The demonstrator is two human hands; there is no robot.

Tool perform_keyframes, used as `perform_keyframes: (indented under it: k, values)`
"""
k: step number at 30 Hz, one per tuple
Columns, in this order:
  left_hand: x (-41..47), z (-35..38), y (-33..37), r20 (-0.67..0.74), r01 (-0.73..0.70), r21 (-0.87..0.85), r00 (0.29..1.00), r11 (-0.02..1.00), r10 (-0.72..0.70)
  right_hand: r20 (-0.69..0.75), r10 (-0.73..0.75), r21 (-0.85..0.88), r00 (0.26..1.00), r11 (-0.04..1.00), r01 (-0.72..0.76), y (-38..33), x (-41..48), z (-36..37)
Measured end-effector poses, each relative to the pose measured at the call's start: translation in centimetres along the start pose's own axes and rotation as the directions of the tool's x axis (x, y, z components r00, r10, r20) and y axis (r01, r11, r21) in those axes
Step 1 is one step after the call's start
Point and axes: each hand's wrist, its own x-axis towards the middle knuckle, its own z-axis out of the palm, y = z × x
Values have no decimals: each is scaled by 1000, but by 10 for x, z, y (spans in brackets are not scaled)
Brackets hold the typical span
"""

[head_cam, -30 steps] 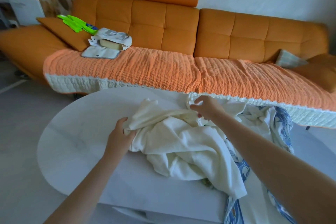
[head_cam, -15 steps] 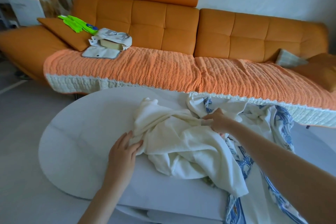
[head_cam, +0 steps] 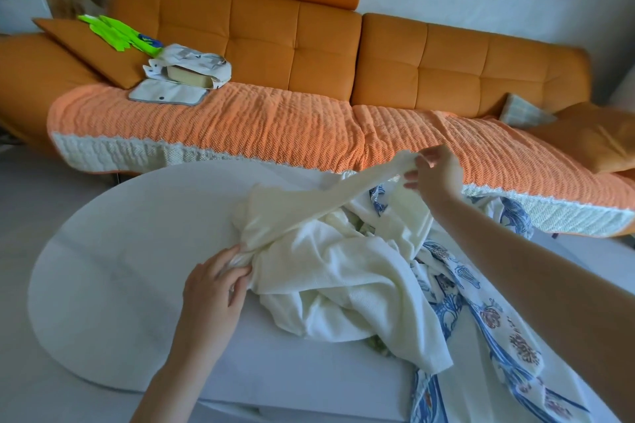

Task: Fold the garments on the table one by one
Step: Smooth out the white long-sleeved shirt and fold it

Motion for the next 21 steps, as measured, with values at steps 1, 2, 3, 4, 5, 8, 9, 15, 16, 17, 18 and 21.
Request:
perform_keyframes:
  k: [1, 2, 3, 4, 5, 8, 9, 15, 16, 17, 18, 21]
  values:
    - [-1, 1, 1, 7, 23, -12, 1000, 1000, -23, 59, -11, -131, 998, 991, 19, 0, 1, -1]
    - [-1, 2, 2, 15, 47, -25, 999, 999, -47, 165, 15, -246, 986, 969, 26, 2, 0, 1]
    - [0, 2, 4, 23, 64, -36, 998, 997, -63, 288, 82, -332, 954, 943, 20, 5, -3, 5]
    - [0, 2, 6, 30, 70, -43, 997, 997, -69, 391, 160, -394, 906, 919, 8, 10, -6, 11]
    - [1, 2, 7, 31, 68, -45, 997, 997, -67, 455, 232, -445, 860, 895, -6, 15, -9, 17]
    - [3, -2, 10, 48, 66, -64, 997, 996, -62, 480, 306, -494, 822, 869, -35, 27, -16, 30]
    - [4, -3, 10, 55, 67, -74, 997, 995, -63, 492, 292, -483, 820, 875, -22, 28, -19, 34]
    - [5, -6, 10, 106, 113, -163, 990, 980, -97, 391, 324, -465, 862, 877, -119, 31, -27, 60]
    - [6, -6, 10, 109, 122, -172, 989, 978, -104, 347, 300, -439, 889, 889, -129, 30, -23, 64]
    - [7, -7, 9, 109, 127, -179, 988, 976, -108, 313, 260, -404, 914, 907, -120, 26, -19, 67]
    - [7, -7, 9, 111, 136, -190, 987, 972, -116, 302, 219, -365, 928, 926, -100, 16, -17, 70]
    - [8, -9, 9, 116, 170, -256, 983, 951, -144, 391, 85, -198, 916, 980, -6, -36, -29, 82]
